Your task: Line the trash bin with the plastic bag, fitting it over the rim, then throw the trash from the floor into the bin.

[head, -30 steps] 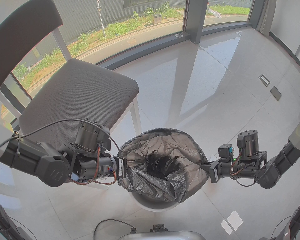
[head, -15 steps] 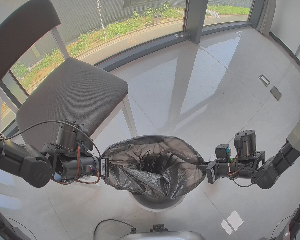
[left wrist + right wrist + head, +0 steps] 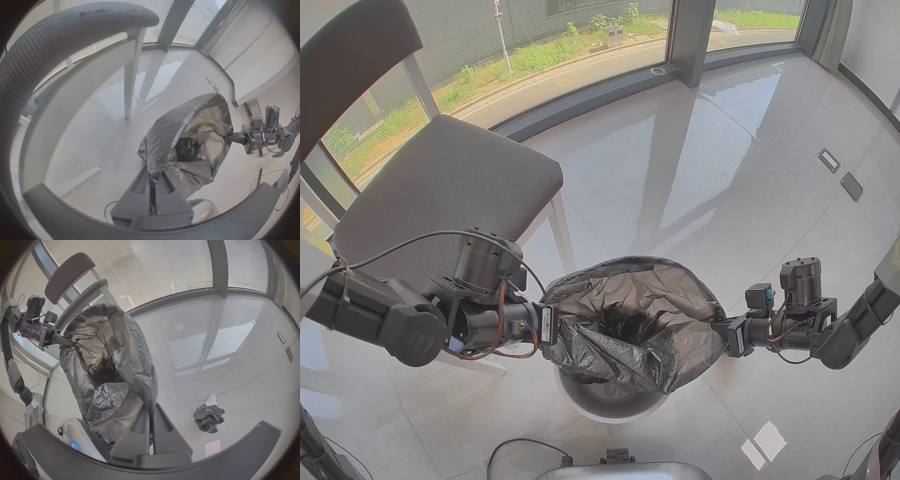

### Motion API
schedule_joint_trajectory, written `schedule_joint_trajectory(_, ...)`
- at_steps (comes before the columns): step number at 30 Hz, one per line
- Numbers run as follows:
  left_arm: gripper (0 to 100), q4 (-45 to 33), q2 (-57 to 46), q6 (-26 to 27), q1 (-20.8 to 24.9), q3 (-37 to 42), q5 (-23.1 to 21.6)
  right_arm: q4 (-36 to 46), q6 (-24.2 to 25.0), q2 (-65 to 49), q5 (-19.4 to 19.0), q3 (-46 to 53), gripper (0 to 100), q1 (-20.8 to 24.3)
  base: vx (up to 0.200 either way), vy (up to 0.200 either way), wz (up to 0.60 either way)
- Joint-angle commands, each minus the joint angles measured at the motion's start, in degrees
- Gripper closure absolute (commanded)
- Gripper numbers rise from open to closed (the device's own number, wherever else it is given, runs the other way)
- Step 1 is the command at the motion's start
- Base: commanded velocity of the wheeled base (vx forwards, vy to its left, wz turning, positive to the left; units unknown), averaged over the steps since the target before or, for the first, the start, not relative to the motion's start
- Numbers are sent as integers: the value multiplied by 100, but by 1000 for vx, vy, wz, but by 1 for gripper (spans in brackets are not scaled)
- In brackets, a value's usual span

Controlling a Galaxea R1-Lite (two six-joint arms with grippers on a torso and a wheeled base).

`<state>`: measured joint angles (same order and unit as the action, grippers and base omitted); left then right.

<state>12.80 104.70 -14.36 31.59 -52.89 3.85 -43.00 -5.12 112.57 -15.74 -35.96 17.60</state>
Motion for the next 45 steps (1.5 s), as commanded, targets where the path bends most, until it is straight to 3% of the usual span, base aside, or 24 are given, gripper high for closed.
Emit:
schedule_joint_trajectory(1, 100, -14, 279, -190, 322, 16, 19, 11, -24, 55, -8, 107, 100, -143, 0, 0, 0)
schedule_joint_trajectory(8, 100, -14, 243, -322, 577, 376, 72, 11, -77, 125, -8, 362, 100, 94, 0, 0, 0)
schedule_joint_trajectory(14, 100, 12, -222, -313, 498, 983, 142, -7, -86, 292, -8, 283, 100, 226, 0, 0, 0)
schedule_joint_trajectory(28, 100, -50, -556, -278, 296, 1211, 195, 2, -121, 793, -8, -7, 100, 217, 0, 0, 0)
schedule_joint_trajectory(29, 100, -50, -556, -269, 287, 1185, 212, -16, -103, 819, 1, -34, 0, 200, 0, 0, 0)
schedule_joint_trajectory(45, 100, -225, -205, -322, 322, 104, 292, -156, -200, 556, 1, -561, 0, -240, 0, 0, 0)
